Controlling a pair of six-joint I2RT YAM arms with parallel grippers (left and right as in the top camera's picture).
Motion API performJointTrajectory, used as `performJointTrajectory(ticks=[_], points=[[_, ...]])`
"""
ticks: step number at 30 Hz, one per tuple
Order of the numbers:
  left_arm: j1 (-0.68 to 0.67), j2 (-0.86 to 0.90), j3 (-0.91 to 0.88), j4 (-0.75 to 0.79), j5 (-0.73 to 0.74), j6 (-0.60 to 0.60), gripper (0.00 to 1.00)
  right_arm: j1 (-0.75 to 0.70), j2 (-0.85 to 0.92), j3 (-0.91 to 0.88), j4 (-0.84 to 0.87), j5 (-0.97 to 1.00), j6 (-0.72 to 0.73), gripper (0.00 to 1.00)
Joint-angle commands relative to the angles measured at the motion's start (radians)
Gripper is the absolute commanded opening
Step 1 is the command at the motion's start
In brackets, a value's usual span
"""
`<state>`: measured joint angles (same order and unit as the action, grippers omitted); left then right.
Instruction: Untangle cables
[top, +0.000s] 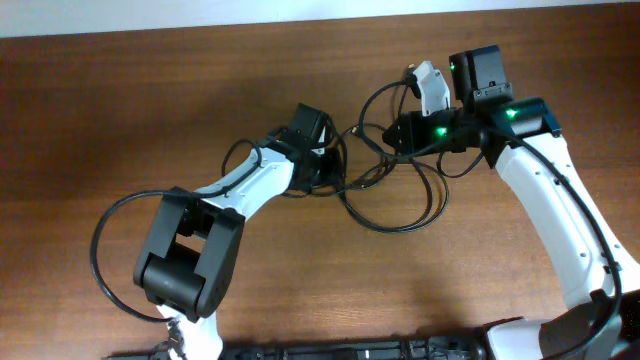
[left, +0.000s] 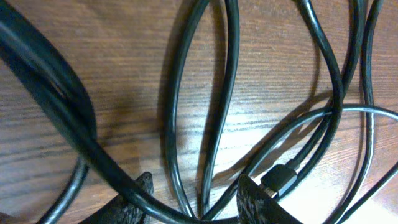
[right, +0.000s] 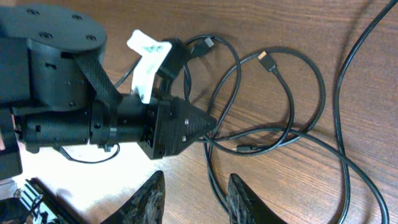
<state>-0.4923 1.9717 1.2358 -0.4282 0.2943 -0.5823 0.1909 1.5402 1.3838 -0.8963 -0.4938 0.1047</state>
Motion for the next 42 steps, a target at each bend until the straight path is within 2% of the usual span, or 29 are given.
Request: performJointTrajectory(ticks=[1, 5, 13, 24, 30, 36, 42], points=[[0.011, -0.004, 0.027, 0.008, -0.033, 0.038, 0.32, 0.005, 0.004, 0.008, -0.009, 0.009, -0.008, 0.32], [0.011, -0.008, 0.027, 0.009, -0.033, 0.039, 0.25, 0.005, 0.004, 0.008, -0.009, 0.009, -0.008, 0.32], [0.011, -0.06, 0.029, 0.009, -0.084, 0.065, 0.21, 0.005, 0.004, 0.008, -0.01, 0.009, -0.008, 0.32], [0.011, -0.226, 0.029, 0.008, -0.093, 0.084, 0.01, 0.005, 0.004, 0.008, -0.011, 0.009, -0.008, 0.32], [0.011, -0.328, 0.029, 0.008, -0.092, 0.154, 0.0, 0.005, 0.004, 0.008, -0.013, 0.016, -0.008, 0.32], [0.011, -0.471, 0.029, -0.029, -0.042, 0.351, 0.05, 0.005, 0.004, 0.008, -0.005, 0.032, -0.007, 0.36], [0.011, -0.525, 0.029, -0.056, 0.053, 0.364, 0.06, 0.005, 0.004, 0.008, 0.064, -0.217, -0.007, 0.41]])
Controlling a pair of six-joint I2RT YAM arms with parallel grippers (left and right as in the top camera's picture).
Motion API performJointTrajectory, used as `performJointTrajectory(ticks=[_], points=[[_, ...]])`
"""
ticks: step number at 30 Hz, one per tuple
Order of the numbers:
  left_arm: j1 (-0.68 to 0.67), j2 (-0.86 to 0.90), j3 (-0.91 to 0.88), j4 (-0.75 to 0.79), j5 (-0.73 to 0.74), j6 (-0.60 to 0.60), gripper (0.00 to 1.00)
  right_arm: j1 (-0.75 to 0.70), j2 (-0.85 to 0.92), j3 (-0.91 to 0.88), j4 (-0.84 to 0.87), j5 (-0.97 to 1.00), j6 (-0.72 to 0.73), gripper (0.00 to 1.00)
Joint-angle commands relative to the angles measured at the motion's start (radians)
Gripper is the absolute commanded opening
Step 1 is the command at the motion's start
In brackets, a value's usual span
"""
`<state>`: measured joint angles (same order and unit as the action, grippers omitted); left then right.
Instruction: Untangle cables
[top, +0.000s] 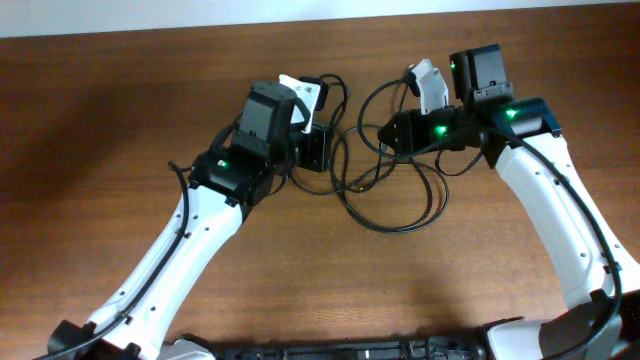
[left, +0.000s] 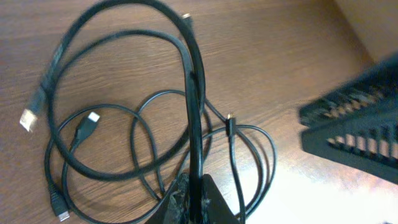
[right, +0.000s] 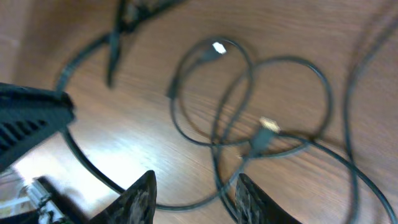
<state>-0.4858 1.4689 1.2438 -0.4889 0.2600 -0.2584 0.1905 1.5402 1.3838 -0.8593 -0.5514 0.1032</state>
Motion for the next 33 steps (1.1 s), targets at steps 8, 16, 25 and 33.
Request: performJointTrajectory(ticks=[8, 16, 25, 33], points=[[0.005, -0.022, 0.021, 0.01, 0.238, 0.04, 0.06, 0.006, 0.004, 0.008, 0.071, -0.204, -0.006, 0.44], [0.005, -0.022, 0.021, 0.07, 0.444, 0.04, 0.06, 0.006, 0.005, 0.008, 0.081, -0.202, -0.006, 0.44], [0.005, -0.022, 0.021, 0.073, 0.529, 0.04, 0.06, 0.006, 0.005, 0.008, 0.116, -0.167, -0.006, 0.23], [0.032, -0.022, 0.021, 0.073, 0.486, 0.04, 0.02, 0.006, 0.005, 0.008, 0.133, -0.154, -0.006, 0.05]])
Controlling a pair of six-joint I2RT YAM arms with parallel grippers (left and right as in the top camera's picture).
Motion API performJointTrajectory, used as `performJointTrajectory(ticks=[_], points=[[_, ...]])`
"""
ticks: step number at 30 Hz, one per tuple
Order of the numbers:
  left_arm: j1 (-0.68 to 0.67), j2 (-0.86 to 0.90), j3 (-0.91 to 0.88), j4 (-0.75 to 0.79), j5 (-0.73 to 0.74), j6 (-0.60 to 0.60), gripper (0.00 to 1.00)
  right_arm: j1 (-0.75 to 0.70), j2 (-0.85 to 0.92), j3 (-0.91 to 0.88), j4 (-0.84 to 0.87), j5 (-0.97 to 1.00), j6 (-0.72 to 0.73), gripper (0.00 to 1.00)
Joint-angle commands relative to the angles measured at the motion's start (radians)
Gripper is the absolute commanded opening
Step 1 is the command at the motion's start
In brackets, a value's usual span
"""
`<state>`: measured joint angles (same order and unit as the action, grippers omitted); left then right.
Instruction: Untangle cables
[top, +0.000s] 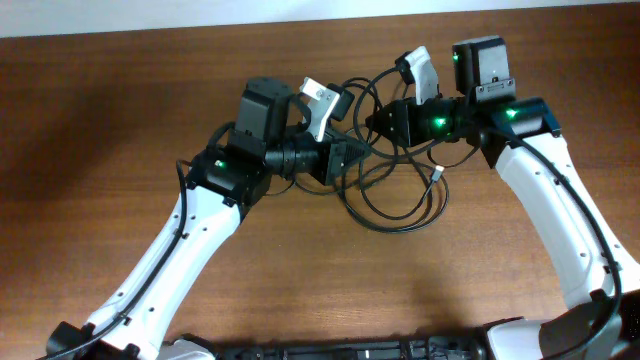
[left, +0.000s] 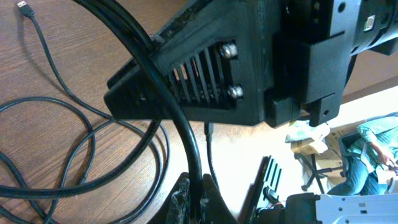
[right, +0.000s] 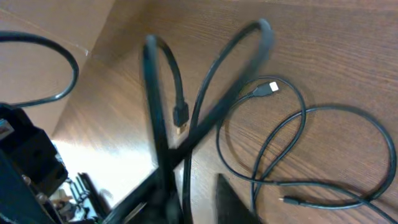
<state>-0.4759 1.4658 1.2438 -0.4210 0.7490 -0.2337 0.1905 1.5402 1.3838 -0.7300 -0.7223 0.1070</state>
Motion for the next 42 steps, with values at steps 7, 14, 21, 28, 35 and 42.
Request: performJointTrajectory(ticks=[7, 14, 21, 28, 35, 42], points=[[0.149, -0.019, 0.021, -0.124, -0.266, 0.016, 0.0, 0.006, 0.005, 0.008, -0.113, 0.332, 0.005, 0.04], [0.34, -0.019, 0.021, -0.249, -0.373, 0.016, 0.0, 0.005, 0.005, 0.008, -0.208, 0.657, 0.006, 0.04], [0.449, -0.019, 0.021, -0.297, -0.372, 0.016, 0.0, 0.005, 0.005, 0.008, -0.209, 0.702, 0.006, 0.04], [0.448, -0.019, 0.021, -0.305, -0.372, 0.016, 0.0, 0.005, 0.005, 0.008, -0.209, 0.832, 0.137, 0.11], [0.448, -0.019, 0.021, -0.317, -0.362, 0.019, 0.0, 0.005, 0.005, 0.008, -0.201, 0.87, 0.243, 0.27], [0.425, -0.019, 0.021, -0.264, -0.06, 0.248, 0.0, 0.005, 0.005, 0.008, -0.16, 0.587, 0.19, 0.45]])
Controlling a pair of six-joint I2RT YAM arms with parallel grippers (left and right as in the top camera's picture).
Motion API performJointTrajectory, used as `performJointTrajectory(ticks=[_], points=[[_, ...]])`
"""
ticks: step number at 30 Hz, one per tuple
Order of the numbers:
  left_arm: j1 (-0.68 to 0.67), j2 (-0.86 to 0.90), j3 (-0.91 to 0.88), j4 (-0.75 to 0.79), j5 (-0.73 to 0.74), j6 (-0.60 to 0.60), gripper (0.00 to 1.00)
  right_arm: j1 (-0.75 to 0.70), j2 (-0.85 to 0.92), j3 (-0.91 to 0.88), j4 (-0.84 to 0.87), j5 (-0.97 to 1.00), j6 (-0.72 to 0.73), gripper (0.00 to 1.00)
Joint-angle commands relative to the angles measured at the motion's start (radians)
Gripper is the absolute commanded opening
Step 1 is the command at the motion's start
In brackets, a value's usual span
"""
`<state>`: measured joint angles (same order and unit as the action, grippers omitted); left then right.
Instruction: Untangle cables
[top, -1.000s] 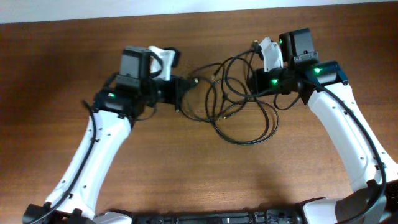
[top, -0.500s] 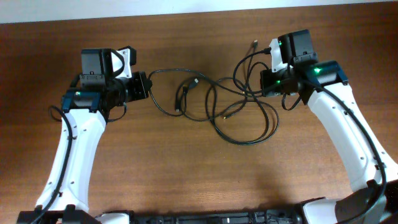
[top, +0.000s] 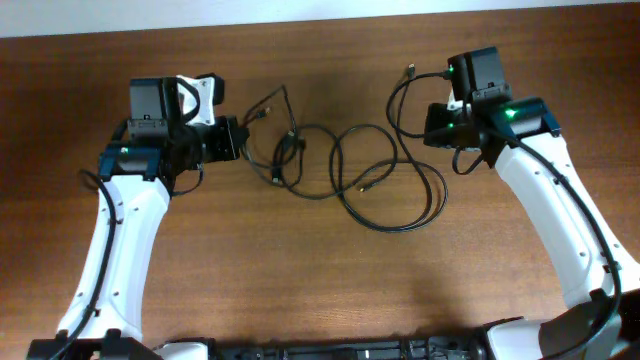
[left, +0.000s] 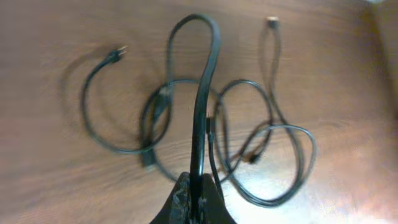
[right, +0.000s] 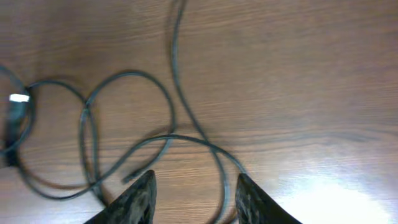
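Observation:
Black cables lie spread across the middle of the wooden table (top: 320, 290). My left gripper (left: 198, 186) is shut on a thick black cable (left: 200, 112), which rises from the jaws, arches over and drops back into the loops. In the overhead view the left gripper (top: 238, 140) sits at the left of the pile. My right gripper (right: 194, 190) is open above the right side of the pile. A thin cable (right: 176, 74) lies on the wood below, apart from its fingers (right: 142, 194). The thin cable forms a wide loop (top: 440, 200) at the centre right.
One loose cable end with a plug (left: 115, 53) curls to the left of the pile, and another end (top: 410, 70) points toward the far table edge. A pale wall strip (top: 300, 8) runs along the far edge.
The left gripper has moved from the middle to the left, still shut on the thick cable. The right gripper has drawn back to the right. The cables now lie lower and more spread out.
First my left gripper was open, low over the tangle with cables between its fingers, and the right hovered open nearby. Then the left was shut on the thick cable and lifted. Both grippers then stood close together with loops raised. Now they are far apart.

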<state>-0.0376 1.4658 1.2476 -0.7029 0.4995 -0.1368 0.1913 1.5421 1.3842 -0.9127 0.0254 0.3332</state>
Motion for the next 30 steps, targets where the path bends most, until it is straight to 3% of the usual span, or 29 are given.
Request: performJointTrajectory(ticks=[1, 8, 15, 23, 30], points=[[-0.02, -0.019, 0.018, 0.021, 0.23, 0.183, 0.0, 0.004, 0.003, 0.008, 0.037, -0.212, -0.067, 0.45], [-0.113, -0.019, 0.018, 0.013, 0.457, 0.401, 0.0, 0.005, 0.003, 0.008, 0.145, -0.515, -0.115, 0.54], [-0.204, -0.019, 0.018, 0.015, 0.434, 0.562, 0.0, 0.006, 0.003, 0.008, 0.144, -0.585, 0.103, 0.55], [-0.213, -0.019, 0.018, 0.046, 0.372, 0.561, 0.0, 0.051, 0.003, 0.008, 0.14, -0.687, 0.156, 0.55], [-0.213, -0.024, 0.018, 0.055, 0.375, 0.561, 0.0, 0.09, 0.006, 0.007, 0.116, -0.524, 0.276, 0.66]])
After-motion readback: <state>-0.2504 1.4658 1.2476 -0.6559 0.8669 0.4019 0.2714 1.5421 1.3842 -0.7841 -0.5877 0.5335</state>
